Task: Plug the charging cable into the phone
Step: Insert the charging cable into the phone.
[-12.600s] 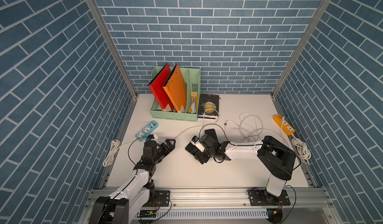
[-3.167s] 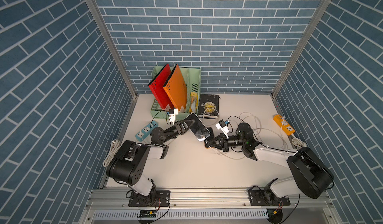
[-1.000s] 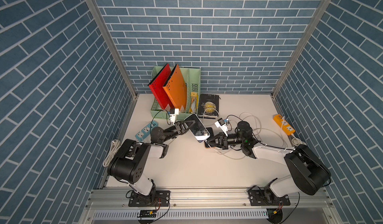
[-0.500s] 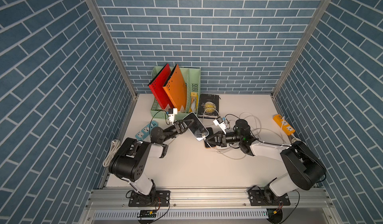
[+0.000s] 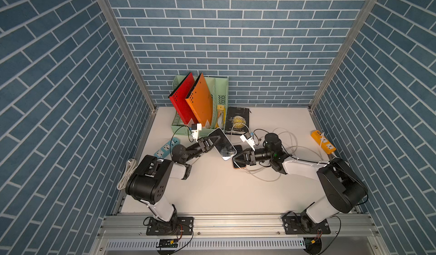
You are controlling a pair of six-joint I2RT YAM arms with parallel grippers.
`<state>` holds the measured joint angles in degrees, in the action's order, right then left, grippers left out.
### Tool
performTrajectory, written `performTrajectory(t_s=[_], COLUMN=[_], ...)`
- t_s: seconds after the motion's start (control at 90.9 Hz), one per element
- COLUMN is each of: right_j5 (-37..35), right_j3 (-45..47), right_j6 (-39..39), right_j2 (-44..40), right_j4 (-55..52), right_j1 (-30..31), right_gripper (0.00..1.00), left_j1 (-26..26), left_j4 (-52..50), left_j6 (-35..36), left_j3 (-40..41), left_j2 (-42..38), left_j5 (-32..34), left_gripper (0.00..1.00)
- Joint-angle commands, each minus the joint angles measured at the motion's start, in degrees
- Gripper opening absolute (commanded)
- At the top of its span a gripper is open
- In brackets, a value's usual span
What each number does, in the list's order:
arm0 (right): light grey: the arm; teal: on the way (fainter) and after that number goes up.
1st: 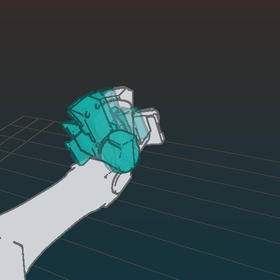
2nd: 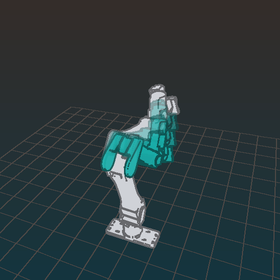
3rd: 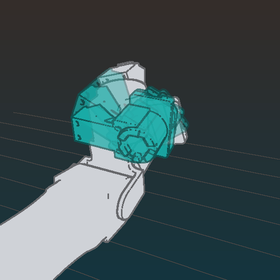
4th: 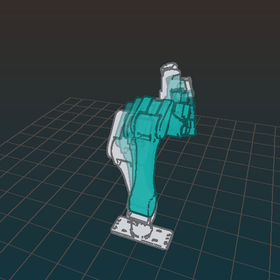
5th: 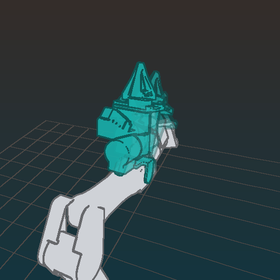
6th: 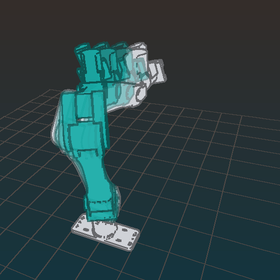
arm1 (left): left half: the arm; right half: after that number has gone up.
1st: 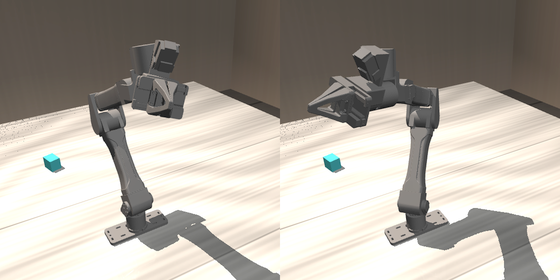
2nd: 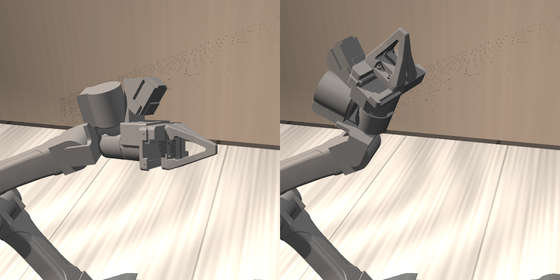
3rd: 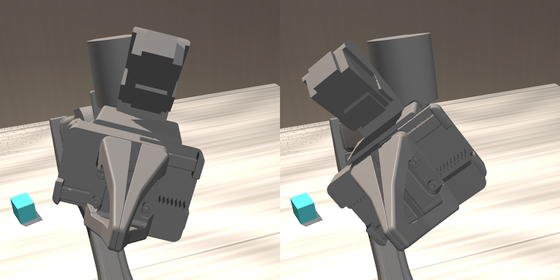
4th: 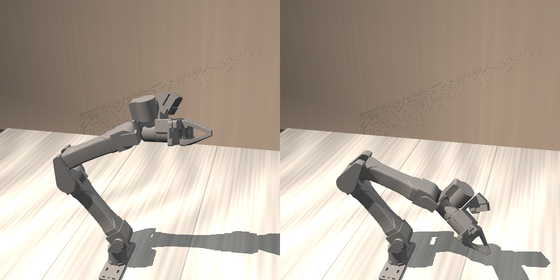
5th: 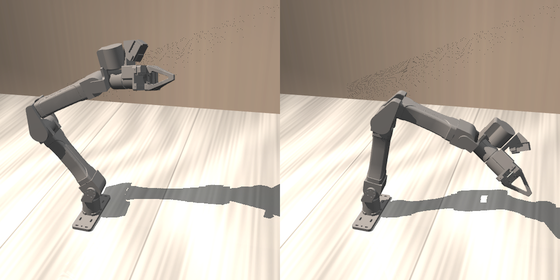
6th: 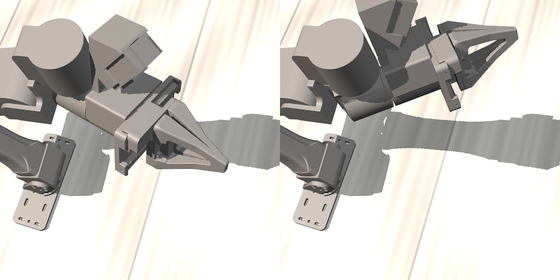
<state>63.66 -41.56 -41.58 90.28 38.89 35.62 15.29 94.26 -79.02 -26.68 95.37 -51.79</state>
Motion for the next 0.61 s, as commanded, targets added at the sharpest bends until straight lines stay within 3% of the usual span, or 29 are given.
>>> performTrajectory(t_s=[0.0,0.594], right_j5=[-4.0,-3.8], right_j3=[-4.9,-10.8], right_j6=[3.3,2.7], right_j2=[-0.5,3.3], right_j4=[4.4,5.1], right_j1=[-1.0,-1.2], right_gripper=[0.00,0.00], left_j1=[1.2,1.4], left_j4=[12.8,12.7], left_j6=[2.0,1.8], left_j3=[0.7,0.9], left_j2=[1.3,2.4], left_j5=[-7.3,-7.5], left_gripper=[0.00,0.00])
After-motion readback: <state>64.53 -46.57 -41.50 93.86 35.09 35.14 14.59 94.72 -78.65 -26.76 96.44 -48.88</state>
